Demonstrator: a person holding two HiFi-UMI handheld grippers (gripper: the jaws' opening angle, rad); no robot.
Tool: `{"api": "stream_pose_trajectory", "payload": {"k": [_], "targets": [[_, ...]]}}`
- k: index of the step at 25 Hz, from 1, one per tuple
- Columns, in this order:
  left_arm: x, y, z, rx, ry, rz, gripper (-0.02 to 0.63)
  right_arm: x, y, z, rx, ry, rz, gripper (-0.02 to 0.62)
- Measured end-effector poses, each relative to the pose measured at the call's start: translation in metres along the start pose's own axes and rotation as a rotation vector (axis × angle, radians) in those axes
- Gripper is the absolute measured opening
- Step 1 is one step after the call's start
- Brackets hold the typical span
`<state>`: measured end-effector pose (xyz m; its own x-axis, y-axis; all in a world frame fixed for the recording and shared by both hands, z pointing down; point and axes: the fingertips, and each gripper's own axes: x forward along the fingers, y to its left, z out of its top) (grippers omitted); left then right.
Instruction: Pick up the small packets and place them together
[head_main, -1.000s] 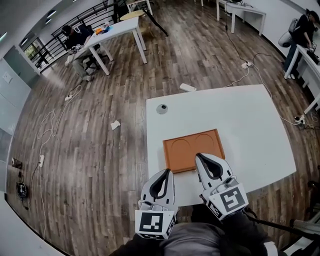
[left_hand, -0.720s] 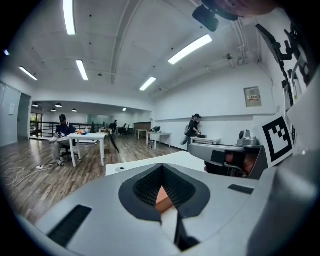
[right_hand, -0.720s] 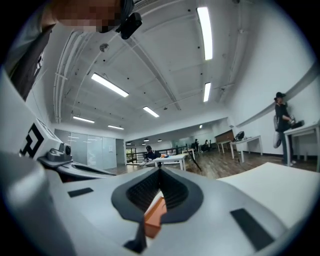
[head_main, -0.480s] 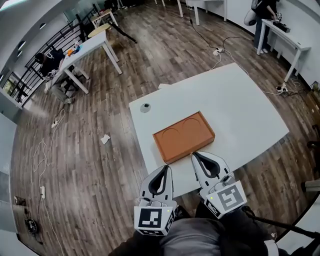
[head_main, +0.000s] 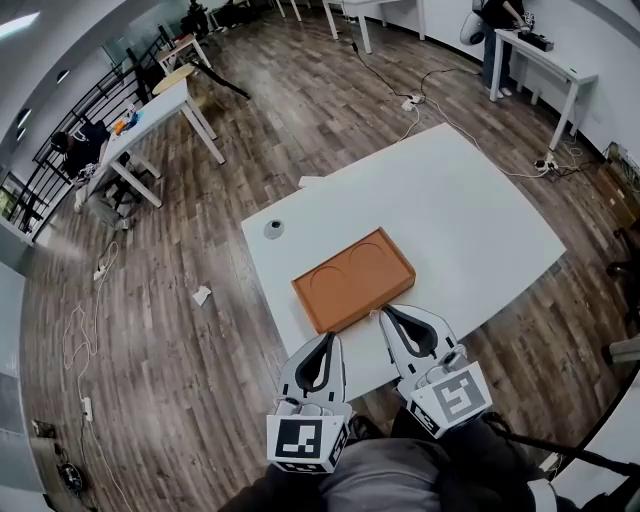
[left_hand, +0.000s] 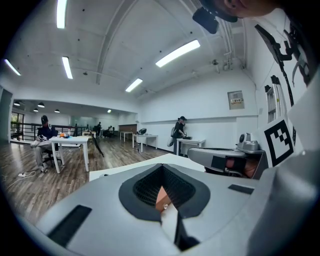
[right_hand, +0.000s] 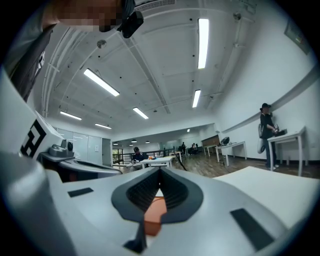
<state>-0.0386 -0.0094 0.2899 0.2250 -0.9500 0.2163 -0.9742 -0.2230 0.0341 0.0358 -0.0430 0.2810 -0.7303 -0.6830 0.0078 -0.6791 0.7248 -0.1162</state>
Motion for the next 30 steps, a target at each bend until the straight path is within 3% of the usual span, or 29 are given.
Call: {"api": "stream_pose_trajectory", "payload": {"k": [7,11,21,30], "targets": [[0.015,0.013,-0.066,-0.023,0.008,0.018,0.002,0.005,-0.007,-0.107,-0.01,0.1,-0.01,0.003],[0.02,0.018,-0.099,-0.02,0.064,0.015,0.002,0.011,-0.009,-0.154,-0.01,0.17,-0.017,0.003],[0.024,0.033,-0.08,0.013,0.081,0.012,0.002,0.026,-0.013,-0.168,-0.029,0.241,-0.064,0.004],[0.03,0.039,-0.074,0.0,0.086,0.017,0.002,0.034,-0.026,-0.183,-0.057,0.337,-0.107,0.08]]}}
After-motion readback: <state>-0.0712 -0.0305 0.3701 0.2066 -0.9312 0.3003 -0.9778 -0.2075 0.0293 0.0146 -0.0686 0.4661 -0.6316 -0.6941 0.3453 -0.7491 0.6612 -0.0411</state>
